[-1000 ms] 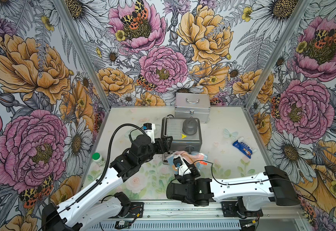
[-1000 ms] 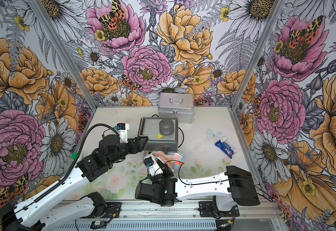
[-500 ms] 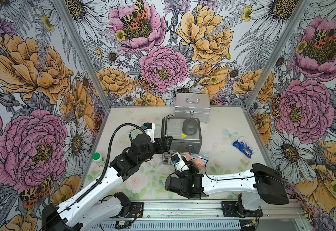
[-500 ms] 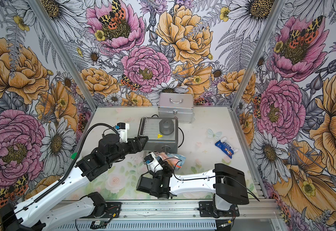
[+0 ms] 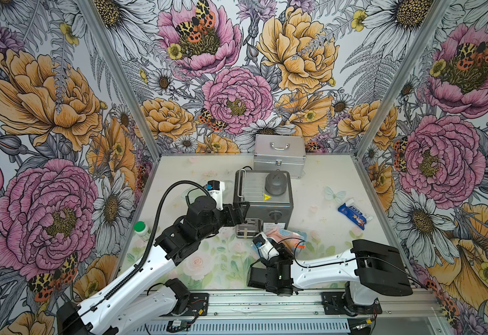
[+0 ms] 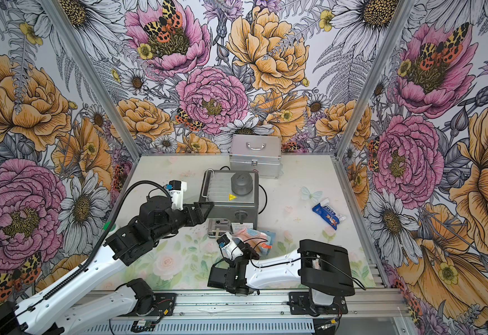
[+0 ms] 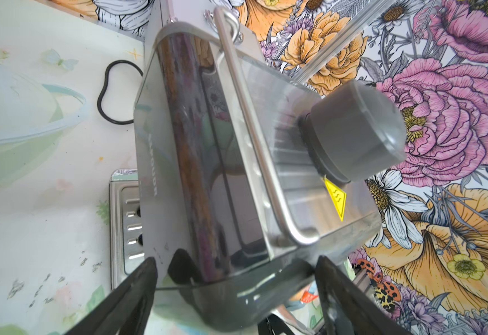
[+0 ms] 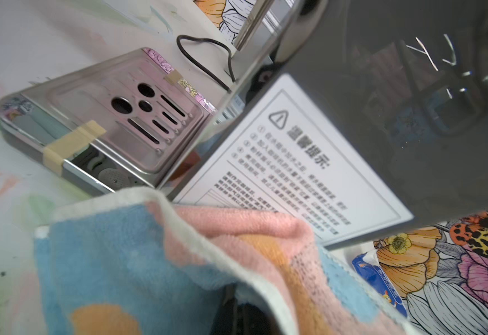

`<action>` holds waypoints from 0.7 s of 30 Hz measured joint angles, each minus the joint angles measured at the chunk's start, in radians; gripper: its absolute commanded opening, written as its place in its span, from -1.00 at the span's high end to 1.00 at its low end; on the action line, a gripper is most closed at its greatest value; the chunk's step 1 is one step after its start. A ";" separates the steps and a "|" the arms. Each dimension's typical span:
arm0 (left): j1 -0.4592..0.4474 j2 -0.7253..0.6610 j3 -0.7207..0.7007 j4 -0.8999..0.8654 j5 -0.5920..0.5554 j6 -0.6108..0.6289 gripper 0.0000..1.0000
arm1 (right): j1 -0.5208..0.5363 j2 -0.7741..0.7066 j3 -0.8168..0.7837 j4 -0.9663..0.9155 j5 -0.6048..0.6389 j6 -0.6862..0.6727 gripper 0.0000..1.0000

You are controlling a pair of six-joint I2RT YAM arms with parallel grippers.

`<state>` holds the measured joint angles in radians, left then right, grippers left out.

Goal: Wipe the surface of a coffee machine
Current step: Wipe the dirt from the surface of the coffee machine, then adjust the cleaning item.

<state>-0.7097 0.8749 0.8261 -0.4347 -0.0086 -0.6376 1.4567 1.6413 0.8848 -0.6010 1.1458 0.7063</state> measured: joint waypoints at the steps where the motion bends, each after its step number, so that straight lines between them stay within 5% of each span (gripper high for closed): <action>1: 0.001 -0.013 0.002 -0.038 0.002 0.006 -0.70 | 0.016 -0.029 0.018 -0.014 -0.010 -0.001 1.00; 10: 0.021 -0.159 0.146 -0.303 0.010 0.043 -0.63 | 0.056 -0.409 0.174 -0.081 -0.192 -0.054 1.00; 21: -0.062 -0.259 0.181 -0.324 0.268 0.061 -0.82 | -0.051 -0.468 0.400 -0.058 -0.492 -0.171 1.00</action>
<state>-0.7715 0.6159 1.0069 -0.7589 0.2596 -0.5766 1.4052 1.1736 1.2850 -0.6594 0.6537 0.5350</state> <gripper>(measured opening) 0.896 0.052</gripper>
